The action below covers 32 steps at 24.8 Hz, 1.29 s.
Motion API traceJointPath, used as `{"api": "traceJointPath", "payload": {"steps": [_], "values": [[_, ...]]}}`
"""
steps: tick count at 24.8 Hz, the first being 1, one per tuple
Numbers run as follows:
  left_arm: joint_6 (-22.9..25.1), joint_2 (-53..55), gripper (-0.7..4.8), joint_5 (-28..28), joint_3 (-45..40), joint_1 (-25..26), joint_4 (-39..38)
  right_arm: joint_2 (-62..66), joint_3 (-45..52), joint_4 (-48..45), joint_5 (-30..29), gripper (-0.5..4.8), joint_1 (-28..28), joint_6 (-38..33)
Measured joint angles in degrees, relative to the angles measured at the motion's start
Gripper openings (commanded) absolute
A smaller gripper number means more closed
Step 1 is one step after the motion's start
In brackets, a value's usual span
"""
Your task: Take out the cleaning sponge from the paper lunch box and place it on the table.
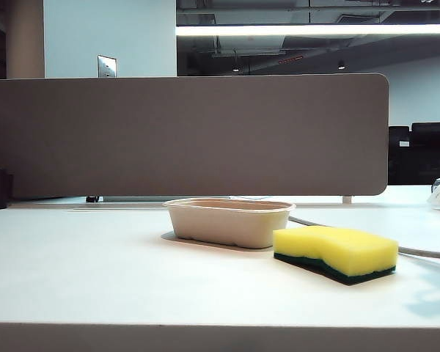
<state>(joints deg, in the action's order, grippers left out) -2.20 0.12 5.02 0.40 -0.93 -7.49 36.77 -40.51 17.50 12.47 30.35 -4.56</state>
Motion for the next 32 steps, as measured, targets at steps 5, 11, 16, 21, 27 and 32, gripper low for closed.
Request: {"api": "traceJointPath", "payload": {"steps": [5,11,16,21,27,32], "values": [[-0.02,0.00,-0.05,-0.04,-0.02,0.00,0.02,-10.47,6.01,-0.79,-0.96,-0.05,-8.72,0.98],[-0.02,0.00,-0.05,0.15,-0.02,0.00,0.02,-23.50,19.98,-4.07,-14.14,-0.05,-27.06,1.05],[-0.02,0.00,-0.05,0.13,-0.02,0.00,0.00,-29.59,29.09,-7.87,-18.80,-0.05,-33.81,1.05],[-0.02,0.00,-0.05,0.15,-0.02,0.00,0.00,-34.18,36.83,-11.67,-18.75,-0.05,-34.03,1.05],[-0.02,0.00,-0.05,0.15,-0.02,0.00,0.00,-36.48,40.19,-16.50,-18.75,-0.05,-33.99,1.05],[-0.02,0.00,-0.05,0.13,-0.02,0.00,0.00,-36.50,40.19,-17.84,-18.01,-0.05,-33.99,1.18]]}}
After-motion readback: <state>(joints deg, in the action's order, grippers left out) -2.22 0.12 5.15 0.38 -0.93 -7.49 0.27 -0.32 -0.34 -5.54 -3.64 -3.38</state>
